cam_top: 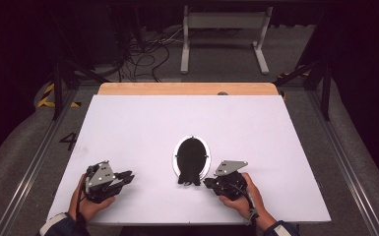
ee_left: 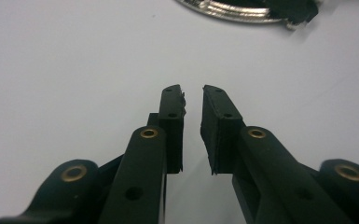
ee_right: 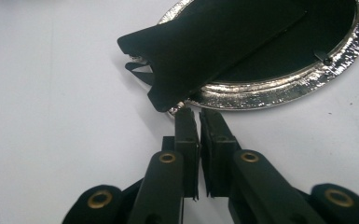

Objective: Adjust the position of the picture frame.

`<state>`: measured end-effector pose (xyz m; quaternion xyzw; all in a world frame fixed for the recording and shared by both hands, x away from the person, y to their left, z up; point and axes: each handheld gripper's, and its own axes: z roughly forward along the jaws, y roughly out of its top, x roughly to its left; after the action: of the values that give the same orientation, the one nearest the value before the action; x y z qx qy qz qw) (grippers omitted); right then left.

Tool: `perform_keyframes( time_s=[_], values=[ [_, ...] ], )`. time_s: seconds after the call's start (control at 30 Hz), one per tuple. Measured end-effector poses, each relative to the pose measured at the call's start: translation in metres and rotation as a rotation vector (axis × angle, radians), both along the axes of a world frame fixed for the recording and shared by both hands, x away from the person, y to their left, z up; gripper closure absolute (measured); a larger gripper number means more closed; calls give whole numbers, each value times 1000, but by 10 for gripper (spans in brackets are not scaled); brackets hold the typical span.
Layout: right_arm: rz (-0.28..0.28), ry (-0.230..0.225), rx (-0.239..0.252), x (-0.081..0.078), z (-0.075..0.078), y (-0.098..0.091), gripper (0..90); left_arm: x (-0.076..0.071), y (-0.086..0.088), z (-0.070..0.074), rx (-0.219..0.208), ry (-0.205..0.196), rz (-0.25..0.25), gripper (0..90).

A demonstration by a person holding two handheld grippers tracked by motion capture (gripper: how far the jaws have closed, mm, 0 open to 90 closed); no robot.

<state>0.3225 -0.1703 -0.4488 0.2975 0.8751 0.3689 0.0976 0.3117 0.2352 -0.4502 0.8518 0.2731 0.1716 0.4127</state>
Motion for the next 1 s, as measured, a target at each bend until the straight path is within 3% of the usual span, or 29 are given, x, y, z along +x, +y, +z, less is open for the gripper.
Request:
perform_keyframes(
  time_s=[0.17, 0.23, 0.37, 0.5, 0.63, 0.8, 1.0],
  values=[
    [18, 11, -11, -2, 2, 4, 801, -12, 20, 0, -26, -14, 35, 721],
    [30, 20, -28, -3, 2, 7, 768, -15, 25, 0, -17, -30, 53, 666],
    [43, 32, -51, -2, 0, 12, 716, -14, 24, 0, -14, -32, 65, 556],
    [32, 22, -67, -2, -1, 17, 729, -12, 19, -5, 40, -25, 73, 503],
    [31, 17, -67, -1, -2, 19, 744, -10, 21, -4, 24, -19, 87, 497],
    [20, 69, 14, 1, -5, 13, 774, -9, 20, -6, 42, 2, 108, 474],
    [4, 131, 98, 6, -7, 8, 768, -7, 16, -8, 36, 15, 87, 463]
  ],
)
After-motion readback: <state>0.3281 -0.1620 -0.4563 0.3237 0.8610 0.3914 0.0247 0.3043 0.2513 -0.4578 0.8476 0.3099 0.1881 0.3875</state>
